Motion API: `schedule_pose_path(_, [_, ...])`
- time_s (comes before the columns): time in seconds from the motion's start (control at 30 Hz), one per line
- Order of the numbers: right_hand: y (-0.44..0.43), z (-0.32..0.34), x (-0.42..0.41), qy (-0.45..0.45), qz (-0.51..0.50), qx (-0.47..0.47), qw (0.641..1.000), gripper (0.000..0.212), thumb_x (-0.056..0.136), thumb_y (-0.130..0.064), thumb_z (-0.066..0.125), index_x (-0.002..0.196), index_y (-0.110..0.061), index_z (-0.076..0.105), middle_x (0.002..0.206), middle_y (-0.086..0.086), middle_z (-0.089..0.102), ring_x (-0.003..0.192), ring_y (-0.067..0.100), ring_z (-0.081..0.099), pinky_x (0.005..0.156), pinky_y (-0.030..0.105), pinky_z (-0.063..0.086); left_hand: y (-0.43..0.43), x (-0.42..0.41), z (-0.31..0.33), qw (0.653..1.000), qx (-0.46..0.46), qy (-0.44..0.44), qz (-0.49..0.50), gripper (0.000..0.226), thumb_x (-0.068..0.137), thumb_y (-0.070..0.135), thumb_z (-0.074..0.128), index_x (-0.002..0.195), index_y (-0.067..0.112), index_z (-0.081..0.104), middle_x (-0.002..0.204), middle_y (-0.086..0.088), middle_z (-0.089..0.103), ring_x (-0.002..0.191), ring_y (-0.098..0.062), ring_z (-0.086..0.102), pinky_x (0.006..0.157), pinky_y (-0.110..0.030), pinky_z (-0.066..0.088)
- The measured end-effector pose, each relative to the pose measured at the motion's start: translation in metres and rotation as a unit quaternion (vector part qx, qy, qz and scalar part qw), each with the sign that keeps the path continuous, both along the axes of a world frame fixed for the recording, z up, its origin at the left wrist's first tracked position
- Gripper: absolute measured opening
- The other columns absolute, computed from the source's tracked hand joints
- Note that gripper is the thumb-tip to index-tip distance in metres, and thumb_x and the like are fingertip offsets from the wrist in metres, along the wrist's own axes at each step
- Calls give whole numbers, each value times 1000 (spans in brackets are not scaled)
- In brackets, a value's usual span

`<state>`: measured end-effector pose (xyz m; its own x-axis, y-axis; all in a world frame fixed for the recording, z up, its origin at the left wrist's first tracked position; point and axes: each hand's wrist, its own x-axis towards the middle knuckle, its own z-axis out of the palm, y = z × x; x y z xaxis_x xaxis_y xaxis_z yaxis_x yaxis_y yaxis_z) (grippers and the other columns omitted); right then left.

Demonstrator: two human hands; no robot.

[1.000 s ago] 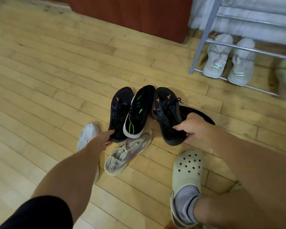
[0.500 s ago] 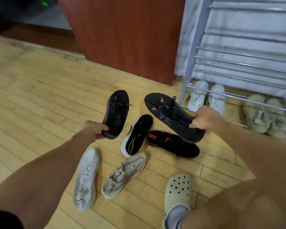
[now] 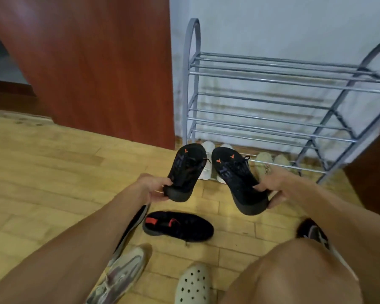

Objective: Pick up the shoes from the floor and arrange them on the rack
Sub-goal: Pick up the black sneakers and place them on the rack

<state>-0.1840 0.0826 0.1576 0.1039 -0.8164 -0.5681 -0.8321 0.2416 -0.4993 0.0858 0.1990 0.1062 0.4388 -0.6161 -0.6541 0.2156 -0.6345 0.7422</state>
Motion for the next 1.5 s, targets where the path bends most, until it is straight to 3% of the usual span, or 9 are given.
schedule_pose_path(0.3, [-73, -59, 1, -166, -155, -14, 974, 35, 75, -12, 80, 94, 11, 62, 93, 18, 66, 67, 34, 69, 63, 53, 60, -116, -31, -20, 997, -73, 6, 25, 19, 82, 3, 68, 96, -5, 58, 82, -16, 62, 66, -25, 63, 48, -29, 57])
schedule_pose_path(0.43, [-113, -78, 13, -184, -162, -10, 969, 30, 78, -16, 78, 90, 7, 64, 86, 14, 67, 67, 38, 71, 67, 48, 61, -163, -27, -37, 998, -67, -7, 18, 12, 84, 3, 66, 80, 3, 54, 84, -14, 62, 72, -27, 65, 48, -26, 57])
schedule_pose_path(0.67, [-174, -107, 43, -267, -199, 25, 943, 15, 85, -9, 70, 80, -1, 58, 75, 8, 61, 65, 25, 63, 49, 36, 59, -223, -12, -56, 997, -66, -12, -31, 6, 89, 5, 60, 86, 1, 59, 82, -12, 65, 73, -23, 66, 54, -24, 58])
schedule_pose_path(0.83, [-202, -129, 61, -290, -212, 19, 933, 19, 84, -11, 71, 75, -7, 55, 95, 15, 67, 70, 25, 66, 70, 42, 60, -248, 4, -72, 995, -88, -16, -42, 23, 90, 6, 60, 110, -6, 62, 104, -18, 69, 85, -24, 69, 58, -23, 60])
schedule_pose_path(0.97, [-209, -140, 75, -289, -205, 26, 935, 22, 87, -17, 69, 99, 0, 64, 111, 20, 69, 90, 34, 71, 72, 43, 61, -253, 5, -79, 995, -94, -4, -43, 26, 93, 9, 56, 115, -4, 61, 107, -18, 67, 83, -20, 68, 61, -19, 59])
schedule_pose_path(1.07, [-206, -145, 81, -288, -205, 19, 935, 28, 93, -15, 60, 116, 1, 63, 117, 20, 66, 101, 37, 68, 80, 46, 59, -251, 2, -80, 995, -82, -8, -59, 32, 96, 11, 50, 124, -5, 56, 116, -20, 65, 95, -24, 66, 79, -25, 56])
schedule_pose_path(1.23, [-190, -132, 79, -191, -123, -60, 972, 35, 91, -1, 51, 123, -10, 62, 111, 16, 67, 97, 33, 66, 85, 48, 57, -234, -8, -59, 993, -70, 13, -92, 29, 99, 13, 43, 125, 4, 54, 117, -13, 61, 111, -25, 60, 93, -30, 49])
schedule_pose_path(1.37, [-158, -96, 82, -49, 14, -176, 983, 38, 83, 0, 46, 118, -5, 60, 123, 19, 57, 106, 38, 58, 91, 43, 52, -205, -10, -36, 990, -46, -44, -123, 18, 94, 18, 51, 109, 9, 56, 94, -6, 55, 95, -23, 52, 80, -32, 49])
schedule_pose_path(1.5, [-105, -66, 101, -1, 174, -195, 965, 41, 89, -8, 51, 130, -10, 54, 133, 18, 47, 115, 35, 52, 94, 32, 43, -167, 5, -18, 981, -25, -138, -137, 51, 90, 25, 58, 135, 3, 48, 136, -6, 51, 128, -26, 45, 106, -39, 37])
